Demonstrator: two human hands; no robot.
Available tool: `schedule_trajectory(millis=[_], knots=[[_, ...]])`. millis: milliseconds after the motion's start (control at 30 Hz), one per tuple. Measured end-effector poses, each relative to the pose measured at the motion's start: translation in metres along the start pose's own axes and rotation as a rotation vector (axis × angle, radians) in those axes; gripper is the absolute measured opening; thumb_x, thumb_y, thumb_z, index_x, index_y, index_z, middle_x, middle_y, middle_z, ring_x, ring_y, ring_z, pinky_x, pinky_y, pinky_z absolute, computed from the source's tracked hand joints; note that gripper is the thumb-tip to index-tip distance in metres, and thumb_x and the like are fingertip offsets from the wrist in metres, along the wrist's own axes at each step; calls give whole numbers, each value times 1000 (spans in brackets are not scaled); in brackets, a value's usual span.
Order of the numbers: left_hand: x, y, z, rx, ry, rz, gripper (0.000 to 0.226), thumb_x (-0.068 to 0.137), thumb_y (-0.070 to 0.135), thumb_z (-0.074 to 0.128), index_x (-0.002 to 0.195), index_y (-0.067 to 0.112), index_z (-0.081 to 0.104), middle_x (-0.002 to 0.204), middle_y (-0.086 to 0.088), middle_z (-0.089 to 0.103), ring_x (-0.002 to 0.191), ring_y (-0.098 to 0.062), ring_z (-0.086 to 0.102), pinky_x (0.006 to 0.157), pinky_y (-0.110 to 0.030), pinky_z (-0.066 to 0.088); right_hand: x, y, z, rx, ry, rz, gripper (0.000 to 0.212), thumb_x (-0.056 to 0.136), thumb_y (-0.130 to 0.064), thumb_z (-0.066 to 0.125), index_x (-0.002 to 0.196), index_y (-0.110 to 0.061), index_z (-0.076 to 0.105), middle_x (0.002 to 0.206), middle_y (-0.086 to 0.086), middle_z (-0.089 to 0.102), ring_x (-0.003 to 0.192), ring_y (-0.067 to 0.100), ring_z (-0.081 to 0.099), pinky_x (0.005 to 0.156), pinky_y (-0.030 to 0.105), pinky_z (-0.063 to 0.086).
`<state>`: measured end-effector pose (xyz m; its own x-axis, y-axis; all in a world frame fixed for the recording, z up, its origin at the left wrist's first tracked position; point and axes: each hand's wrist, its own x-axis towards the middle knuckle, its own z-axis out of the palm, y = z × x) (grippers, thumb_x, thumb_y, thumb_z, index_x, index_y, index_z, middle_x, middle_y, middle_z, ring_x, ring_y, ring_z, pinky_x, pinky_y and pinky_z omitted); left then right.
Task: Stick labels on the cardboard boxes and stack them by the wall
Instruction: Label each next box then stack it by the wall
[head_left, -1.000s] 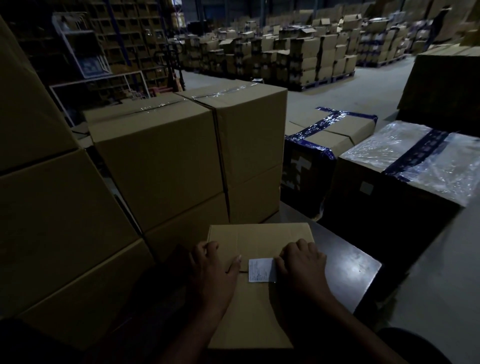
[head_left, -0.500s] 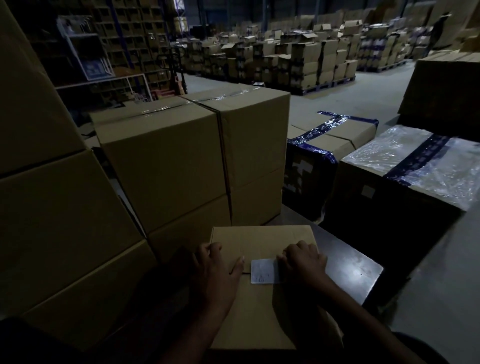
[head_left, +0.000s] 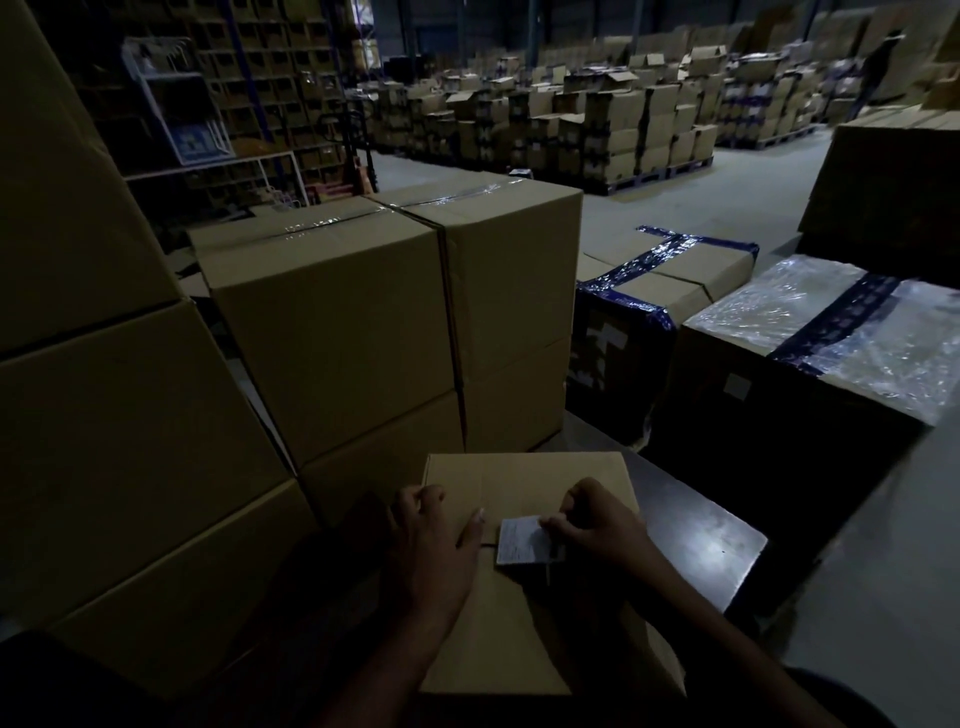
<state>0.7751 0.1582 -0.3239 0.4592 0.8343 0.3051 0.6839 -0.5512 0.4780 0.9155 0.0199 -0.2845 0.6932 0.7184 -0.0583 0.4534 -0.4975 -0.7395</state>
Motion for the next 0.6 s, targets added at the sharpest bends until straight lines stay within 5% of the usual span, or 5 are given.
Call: schedule_trajectory(millis=[200, 333, 600], knots=[[-1, 0, 0, 18, -6, -9, 41, 90, 47, 61, 122, 22, 54, 133, -4, 43, 119, -24, 39, 89, -37, 41, -2, -2, 5, 207, -21, 11, 36, 80, -22, 75, 108, -25, 53, 89, -1, 66, 78, 11, 66, 59, 23, 51], [1, -1, 0, -42, 8, -5, 42, 86, 44, 67, 119, 19, 57, 129, -5, 44, 116, -24, 40, 88, -37, 40, -8, -1, 3, 354, 13, -20, 34, 76, -12, 79, 103, -18, 59, 81, 12, 69, 75, 23, 69, 63, 33, 57], [4, -1, -7, -60, -77, -64, 44, 91, 49, 61, 126, 26, 50, 137, -1, 34, 123, -18, 32, 88, -25, 25, -20, 1, -9, 637, -25, -18, 37, 78, -9, 75, 110, -15, 59, 90, 13, 68, 78, 15, 71, 61, 23, 55]])
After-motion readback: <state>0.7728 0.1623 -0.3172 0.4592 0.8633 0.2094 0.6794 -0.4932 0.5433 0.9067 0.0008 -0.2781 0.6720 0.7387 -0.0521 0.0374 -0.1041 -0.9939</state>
